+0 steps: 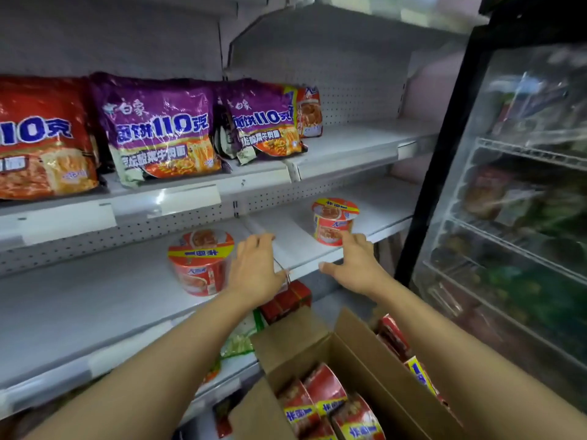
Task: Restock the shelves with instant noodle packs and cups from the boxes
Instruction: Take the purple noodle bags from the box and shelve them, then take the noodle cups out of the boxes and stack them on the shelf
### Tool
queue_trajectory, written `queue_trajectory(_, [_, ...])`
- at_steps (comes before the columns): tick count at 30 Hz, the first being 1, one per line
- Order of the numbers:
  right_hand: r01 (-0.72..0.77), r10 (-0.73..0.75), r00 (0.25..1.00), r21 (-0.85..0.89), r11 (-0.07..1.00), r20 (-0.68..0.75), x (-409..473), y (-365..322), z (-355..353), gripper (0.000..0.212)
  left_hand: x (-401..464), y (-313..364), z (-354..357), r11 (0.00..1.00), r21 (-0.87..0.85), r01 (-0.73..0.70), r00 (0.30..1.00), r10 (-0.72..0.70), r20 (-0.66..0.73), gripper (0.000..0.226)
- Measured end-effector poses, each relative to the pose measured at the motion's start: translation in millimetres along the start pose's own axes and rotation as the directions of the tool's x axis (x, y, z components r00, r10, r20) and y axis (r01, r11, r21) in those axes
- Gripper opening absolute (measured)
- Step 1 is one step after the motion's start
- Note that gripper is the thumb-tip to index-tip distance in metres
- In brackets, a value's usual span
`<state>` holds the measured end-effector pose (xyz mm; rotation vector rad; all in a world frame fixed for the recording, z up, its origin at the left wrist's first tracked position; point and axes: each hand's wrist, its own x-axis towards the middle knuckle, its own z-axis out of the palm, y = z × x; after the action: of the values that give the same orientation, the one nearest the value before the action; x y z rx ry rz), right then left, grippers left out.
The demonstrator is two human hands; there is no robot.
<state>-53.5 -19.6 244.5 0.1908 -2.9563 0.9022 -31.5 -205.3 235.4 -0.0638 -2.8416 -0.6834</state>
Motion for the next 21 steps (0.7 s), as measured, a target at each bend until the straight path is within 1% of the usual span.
queue_trajectory(5, [-0.109, 0.110, 0.991, -0.013, 0.994, 0.080, -47, 17, 34, 0.080, -39, -23, 25, 0.997, -0.057, 0.055, 0.993, -0.048, 0.110, 0.072])
queue_trajectory(11, [-0.226, 0.225, 0.969, -0.001, 0.974, 0.096, -100, 44, 74, 0.078, -79, -50, 69, 0.987, -0.120, 0.102, 0.966, -0.070, 0.247, 0.074])
queue_trajectory(15, [-0.336, 0.329, 0.933, 0.025, 0.941, 0.148, -126, 64, 95, 0.078, -99, -61, 98, 0.981, -0.131, 0.141, 0.934, -0.088, 0.345, 0.073])
queue_trajectory(19, [-0.408, 0.389, 0.895, 0.049, 0.912, 0.220, -140, 89, 111, 0.078, -109, -63, 130, 0.976, -0.127, 0.179, 0.904, -0.112, 0.413, 0.076])
queue_trajectory(21, [-0.452, 0.428, 0.869, 0.049, 0.890, 0.247, -143, 104, 120, 0.078, -111, -62, 149, 0.972, -0.121, 0.200, 0.884, -0.126, 0.449, 0.072])
